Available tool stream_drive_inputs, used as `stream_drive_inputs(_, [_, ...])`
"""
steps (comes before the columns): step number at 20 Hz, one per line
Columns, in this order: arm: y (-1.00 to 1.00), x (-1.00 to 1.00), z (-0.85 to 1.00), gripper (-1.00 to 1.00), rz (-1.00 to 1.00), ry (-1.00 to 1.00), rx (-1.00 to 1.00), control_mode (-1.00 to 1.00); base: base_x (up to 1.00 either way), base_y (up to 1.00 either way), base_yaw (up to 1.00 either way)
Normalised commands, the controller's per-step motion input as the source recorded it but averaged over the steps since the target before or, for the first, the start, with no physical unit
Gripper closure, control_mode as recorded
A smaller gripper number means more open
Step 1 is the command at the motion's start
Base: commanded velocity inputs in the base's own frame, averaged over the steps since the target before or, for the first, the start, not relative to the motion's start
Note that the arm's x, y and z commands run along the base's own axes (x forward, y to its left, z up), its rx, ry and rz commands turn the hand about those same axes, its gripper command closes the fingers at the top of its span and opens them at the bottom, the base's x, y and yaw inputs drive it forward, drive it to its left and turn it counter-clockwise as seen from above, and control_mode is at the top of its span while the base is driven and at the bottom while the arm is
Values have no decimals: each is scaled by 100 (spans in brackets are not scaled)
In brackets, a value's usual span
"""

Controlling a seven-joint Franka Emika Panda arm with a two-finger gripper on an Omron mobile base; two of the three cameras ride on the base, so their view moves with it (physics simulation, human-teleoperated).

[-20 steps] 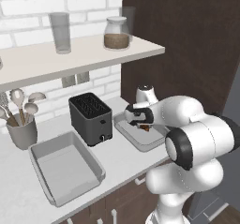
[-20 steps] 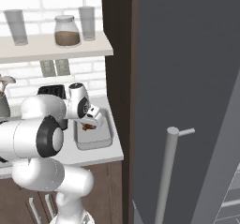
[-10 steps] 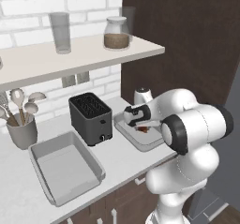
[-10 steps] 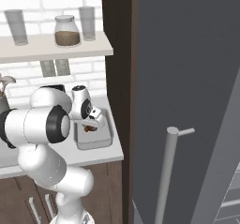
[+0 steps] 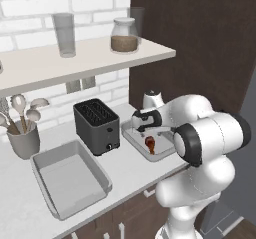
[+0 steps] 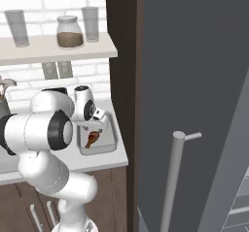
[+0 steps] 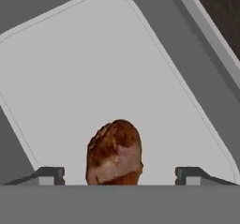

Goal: Place one lime and one chicken drumstick in each tupperware on the nearby counter, to pack two identical lunches.

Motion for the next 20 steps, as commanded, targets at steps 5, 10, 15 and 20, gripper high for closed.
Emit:
stream_drive_inputs(5, [-5,-67,46,-100,6,-7,0,-100,0,0,0])
stream_drive_inputs(10, [-19,-100,33,-100,6,0,0,-100,0,0,0])
stream_drive_inputs(15, [-7,-100,30,-100,4,2,0,-100,0,0,0])
stream_drive_inputs(20, [0,-100,68,-100,5,1,0,-100,0,0,0])
